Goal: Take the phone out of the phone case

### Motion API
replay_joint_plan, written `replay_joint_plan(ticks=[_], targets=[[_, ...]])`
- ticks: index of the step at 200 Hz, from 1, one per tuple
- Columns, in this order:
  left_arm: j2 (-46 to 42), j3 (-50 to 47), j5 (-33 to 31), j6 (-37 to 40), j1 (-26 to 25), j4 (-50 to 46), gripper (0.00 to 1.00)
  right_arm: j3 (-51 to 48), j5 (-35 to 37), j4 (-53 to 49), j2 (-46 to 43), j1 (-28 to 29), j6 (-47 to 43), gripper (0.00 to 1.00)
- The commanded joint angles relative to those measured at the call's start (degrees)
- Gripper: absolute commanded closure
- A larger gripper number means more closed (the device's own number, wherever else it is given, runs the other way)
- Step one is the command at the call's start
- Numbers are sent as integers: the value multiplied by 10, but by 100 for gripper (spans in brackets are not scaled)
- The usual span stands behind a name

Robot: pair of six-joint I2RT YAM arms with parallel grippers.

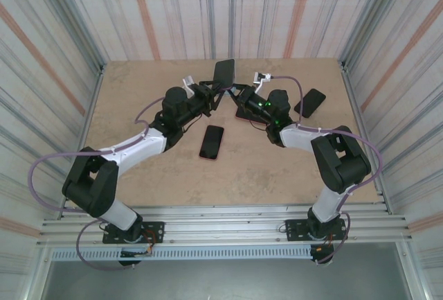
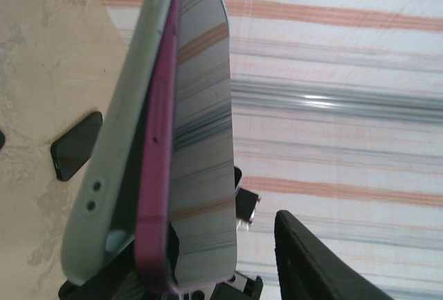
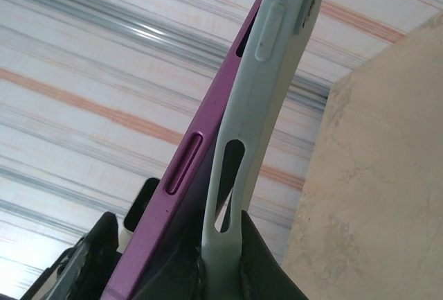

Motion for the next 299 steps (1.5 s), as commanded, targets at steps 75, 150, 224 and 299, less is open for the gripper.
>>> replay_joint_plan(ticks=[75,150,224,299], targets=[[-23,26,-92,3,-23,9,87,1,12,62,1,24,-24,100],[-72,26,-93,30,-33,-20,100,5,141,-131,-29,52,-53,100],[-132,-24,-47,49,0,-49,100,18,168,-149,-23,43,-102,100],[-152,-103,160,149,211,-107,100,109,138,-202,64,74,-89,100]])
